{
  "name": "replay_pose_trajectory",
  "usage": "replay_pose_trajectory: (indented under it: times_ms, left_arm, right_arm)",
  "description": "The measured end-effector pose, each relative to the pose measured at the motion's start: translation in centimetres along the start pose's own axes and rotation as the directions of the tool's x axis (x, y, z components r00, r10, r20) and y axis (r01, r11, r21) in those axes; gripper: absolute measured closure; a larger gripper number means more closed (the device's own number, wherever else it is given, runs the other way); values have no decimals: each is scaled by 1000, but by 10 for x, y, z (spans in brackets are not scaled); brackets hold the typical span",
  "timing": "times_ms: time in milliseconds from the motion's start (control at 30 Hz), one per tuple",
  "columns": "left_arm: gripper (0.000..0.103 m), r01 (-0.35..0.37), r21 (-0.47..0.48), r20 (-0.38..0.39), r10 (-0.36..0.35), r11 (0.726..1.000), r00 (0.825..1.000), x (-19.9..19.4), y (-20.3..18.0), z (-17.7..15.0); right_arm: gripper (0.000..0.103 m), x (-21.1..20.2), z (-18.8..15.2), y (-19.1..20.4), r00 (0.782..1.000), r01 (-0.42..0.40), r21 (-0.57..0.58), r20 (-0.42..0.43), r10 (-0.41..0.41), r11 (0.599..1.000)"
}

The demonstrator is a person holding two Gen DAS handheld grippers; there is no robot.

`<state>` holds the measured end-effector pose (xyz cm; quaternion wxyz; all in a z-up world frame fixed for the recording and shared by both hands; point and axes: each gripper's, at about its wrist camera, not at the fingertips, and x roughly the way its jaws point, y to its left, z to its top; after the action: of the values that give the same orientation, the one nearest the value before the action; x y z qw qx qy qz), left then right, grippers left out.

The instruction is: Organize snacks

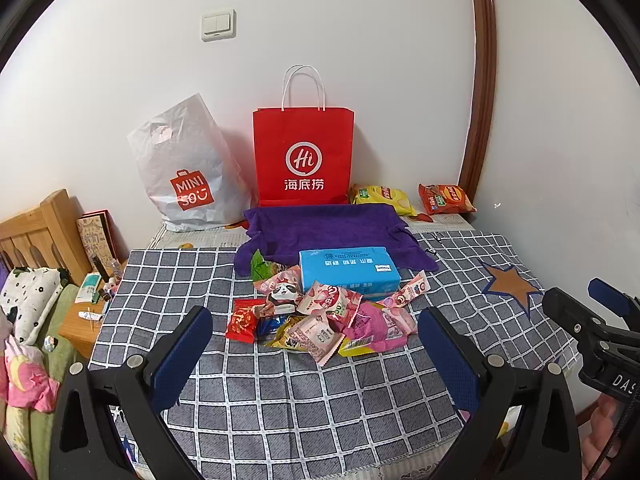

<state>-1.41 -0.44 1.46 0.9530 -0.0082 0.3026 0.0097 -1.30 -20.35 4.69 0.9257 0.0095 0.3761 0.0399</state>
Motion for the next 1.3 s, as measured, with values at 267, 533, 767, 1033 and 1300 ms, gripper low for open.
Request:
replay_pose_trajectory:
  times_ms: [267, 533, 767, 1033, 1300]
  left_arm:
    - [0, 0, -1, 1, 0, 1000, 1000, 0, 0, 0]
    - [0, 3, -1, 2, -3, 1000, 1000, 0, -1, 1]
    - [0, 8, -3, -5, -8, 1000, 1000, 5, 0, 1]
    - [0, -3, -31, -54, 1, 1000, 999, 35, 18, -7]
    - [0, -41, -73, -136, 31, 997, 990, 85, 50, -19]
  right_arm:
    - [0, 0, 1, 1, 1000, 4, -2, 0, -4, 1000]
    - [0, 0, 3, 2, 1000, -2, -5, 0, 2, 1000]
    - [0, 1, 5, 3, 999, -42, 6, 25, 41, 999]
    - [0, 29, 2, 3, 999, -32, 3, 7, 31, 999]
    - [4, 83, -10, -4, 996, -63, 24, -60, 65, 998]
